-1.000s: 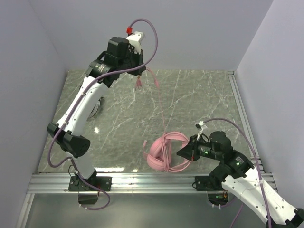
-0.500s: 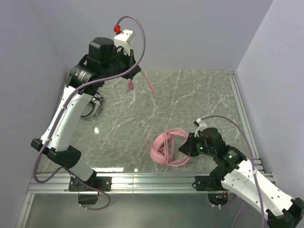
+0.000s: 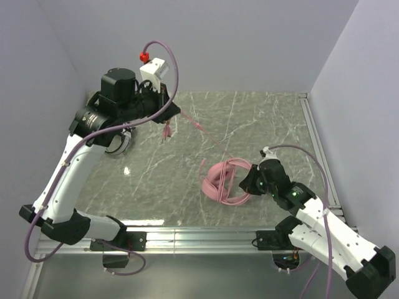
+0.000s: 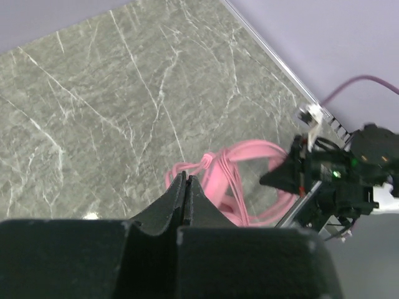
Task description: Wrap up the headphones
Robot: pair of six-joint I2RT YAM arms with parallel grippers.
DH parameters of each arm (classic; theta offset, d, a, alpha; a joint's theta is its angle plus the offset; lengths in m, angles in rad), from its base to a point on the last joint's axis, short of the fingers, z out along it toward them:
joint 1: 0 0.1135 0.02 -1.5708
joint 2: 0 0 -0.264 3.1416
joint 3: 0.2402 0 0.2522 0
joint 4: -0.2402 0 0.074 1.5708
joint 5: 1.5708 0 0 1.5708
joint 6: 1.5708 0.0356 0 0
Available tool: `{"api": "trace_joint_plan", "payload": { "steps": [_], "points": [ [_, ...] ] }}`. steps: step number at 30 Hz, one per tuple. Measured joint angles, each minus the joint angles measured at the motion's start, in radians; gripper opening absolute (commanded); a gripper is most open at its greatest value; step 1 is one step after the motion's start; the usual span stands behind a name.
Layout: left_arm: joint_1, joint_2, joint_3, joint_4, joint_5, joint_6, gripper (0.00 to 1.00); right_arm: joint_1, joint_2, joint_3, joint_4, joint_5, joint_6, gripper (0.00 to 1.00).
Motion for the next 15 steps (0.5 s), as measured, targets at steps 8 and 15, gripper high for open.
{"api": "trace_joint_plan", "payload": {
  "steps": [8,15],
  "points": [
    [0.004,-0.085,-0.006,-0.014,0.005,0.003,0.00,-0.151,0.099,0.024,0.073,-0.019,-0.001,0.00],
    [0.004,-0.261,-0.219,0.068,0.112,-0.007,0.16,-0.187,0.217,0.117,0.094,-0.042,-0.006,0.00]
  ]
}}
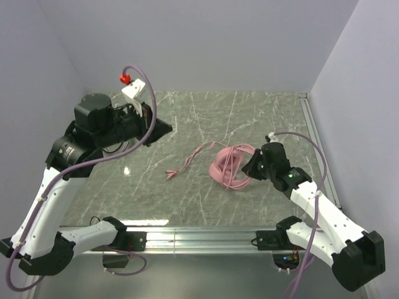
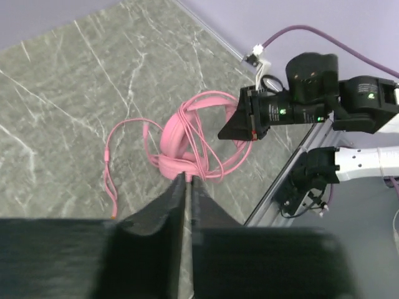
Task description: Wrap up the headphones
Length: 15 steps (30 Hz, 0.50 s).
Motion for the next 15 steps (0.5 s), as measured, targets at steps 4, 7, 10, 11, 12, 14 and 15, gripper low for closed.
{"api": "trace_joint_plan", "payload": {
  "steps": [4,7,10,11,12,14,15],
  "points": [
    [0.000,-0.064,-0.192,0.066,-0.009,-0.019,0.49,0.000,0.026,0.048,-0.006,0.008,-0.021,0.00],
    [0.000,-0.073,-0.344,0.142,-0.032,-0.040,0.65,-0.001,0.023,0.067,-0.022,0.018,-0.037,0.00],
    [0.000,-0.062,-0.501,0.232,-0.104,-0.064,0.74,-0.001,0.010,0.072,-0.037,0.026,-0.050,0.00],
    [0.000,-0.047,-0.541,0.253,-0.130,-0.069,0.75,-0.001,0.004,0.072,-0.045,0.027,-0.053,0.00],
    [0.000,-0.029,-0.568,0.272,-0.152,-0.072,0.78,-0.001,-0.003,0.072,-0.054,0.028,-0.057,0.00],
    [0.000,0.047,-0.608,0.328,-0.196,-0.082,0.94,-0.001,-0.018,0.072,-0.072,0.032,-0.064,0.00],
    [0.000,0.092,-0.617,0.352,-0.209,-0.089,0.96,-0.001,-0.024,0.072,-0.078,0.033,-0.065,0.00]
  ]
}}
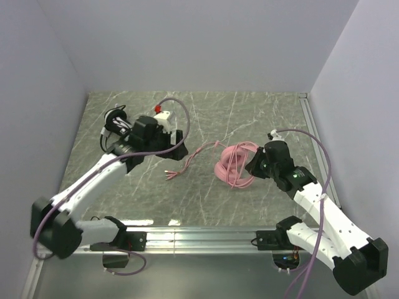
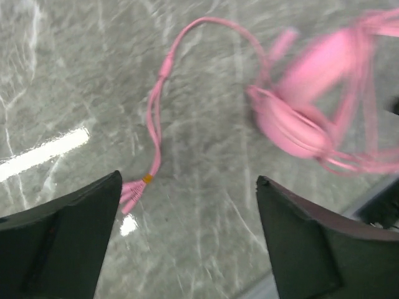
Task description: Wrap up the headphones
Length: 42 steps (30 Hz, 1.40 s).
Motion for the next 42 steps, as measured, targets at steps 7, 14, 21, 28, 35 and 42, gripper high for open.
{"api": "trace_joint_plan", "payload": {
  "steps": [7,14,21,28,35,42],
  "points": [
    [0.004,0.211,-0.054,0.179,-0.146,-0.080,1.00,-0.001,-0.023,0.005,-0.023,-0.005,-0.006,0.00],
    [0.014,0.291,-0.043,0.300,-0.158,-0.032,0.93,-0.001,-0.031,0.005,-0.024,-0.017,-0.010,0.00],
    [0.015,0.531,0.048,0.300,-0.095,0.031,0.77,-0.002,-0.035,0.011,-0.029,-0.022,-0.014,0.00],
    [0.010,0.526,-0.029,0.305,-0.044,0.031,0.79,-0.002,-0.036,0.013,-0.030,-0.034,-0.016,0.00],
    [-0.044,0.416,-0.134,0.294,-0.087,0.029,0.74,-0.002,-0.039,0.013,-0.029,-0.038,-0.017,0.00],
    [-0.078,0.423,-0.136,0.267,-0.155,0.031,0.65,-0.002,-0.047,0.013,-0.030,-0.050,-0.017,0.00]
  ]
}}
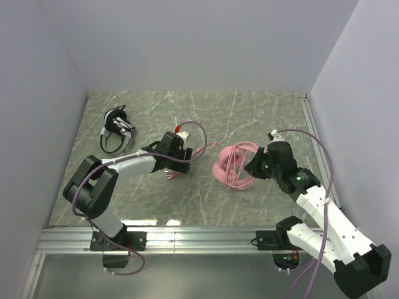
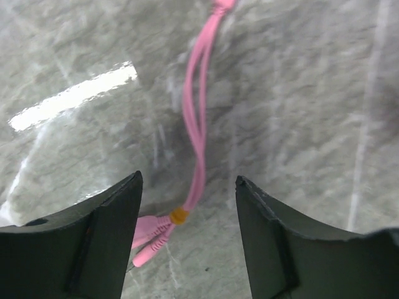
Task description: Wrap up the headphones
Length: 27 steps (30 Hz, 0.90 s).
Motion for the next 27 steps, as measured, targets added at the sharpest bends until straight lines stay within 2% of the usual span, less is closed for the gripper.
{"api": "trace_joint_plan", "payload": {
  "steps": [3,7,10,11,14,17,23,27],
  "points": [
    [-0.008,0.039,0.023,-0.029,-0.052,-0.002,0.55,0.000,-0.008,0.000,0.000,-0.003,0.000,0.00],
    [-0.023,0.076,0.053,-0.058,-0.092,0.010,0.53,0.000,-0.022,0.000,0.000,-0.004,0.000,0.00],
    [-0.036,0.100,0.082,-0.082,-0.116,0.014,0.45,0.000,-0.027,0.000,0.000,-0.006,0.000,0.00],
    [-0.039,0.108,0.093,-0.091,-0.124,0.018,0.33,0.000,-0.029,0.000,-0.001,-0.006,0.000,0.00],
    [-0.041,0.140,0.131,-0.108,-0.134,0.026,0.12,0.000,-0.032,0.000,-0.002,-0.006,0.000,0.00],
    [-0.042,0.161,0.158,-0.115,-0.135,0.034,0.02,0.000,-0.035,0.000,-0.002,-0.006,0.000,0.00],
    [-0.039,0.161,0.160,-0.116,-0.136,0.018,0.00,0.000,-0.035,0.000,-0.003,-0.018,-0.001,0.00],
    [-0.005,0.159,0.163,-0.121,-0.080,-0.016,0.00,-0.001,-0.035,0.000,0.002,-0.070,-0.011,0.00]
  ]
}}
